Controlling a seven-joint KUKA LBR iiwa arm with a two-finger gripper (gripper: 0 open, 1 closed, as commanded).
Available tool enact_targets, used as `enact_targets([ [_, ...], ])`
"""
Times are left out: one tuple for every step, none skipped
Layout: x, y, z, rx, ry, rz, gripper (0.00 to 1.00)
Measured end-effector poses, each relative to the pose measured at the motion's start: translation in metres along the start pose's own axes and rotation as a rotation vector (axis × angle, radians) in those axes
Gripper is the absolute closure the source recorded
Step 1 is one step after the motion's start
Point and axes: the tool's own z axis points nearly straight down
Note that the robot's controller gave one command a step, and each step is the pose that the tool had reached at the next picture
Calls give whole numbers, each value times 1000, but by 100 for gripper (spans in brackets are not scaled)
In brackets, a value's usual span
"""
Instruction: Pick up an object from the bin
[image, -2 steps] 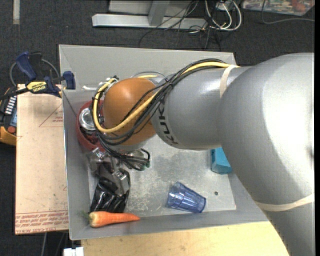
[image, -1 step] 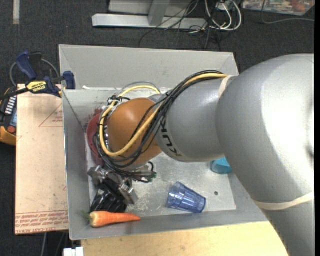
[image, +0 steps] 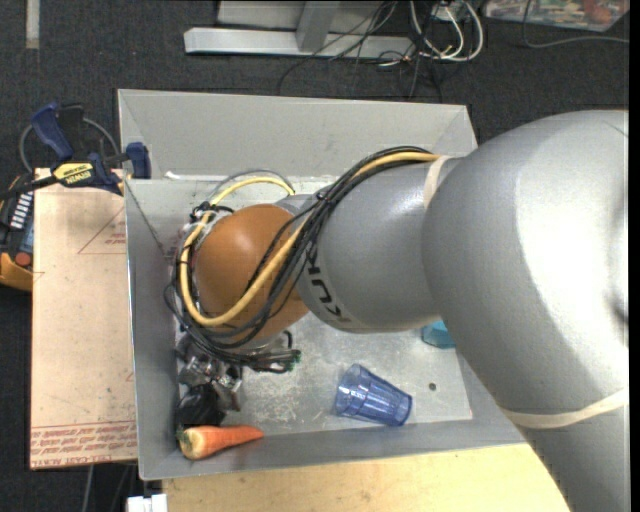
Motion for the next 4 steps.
enact_targets([
  [0, 0, 0, 0, 0, 0, 100],
  [1, 0, -2, -1, 1, 1, 100],
  [2, 2, -17, -6, 8, 1, 100],
  [1, 2, -40, -3, 3, 2, 100],
])
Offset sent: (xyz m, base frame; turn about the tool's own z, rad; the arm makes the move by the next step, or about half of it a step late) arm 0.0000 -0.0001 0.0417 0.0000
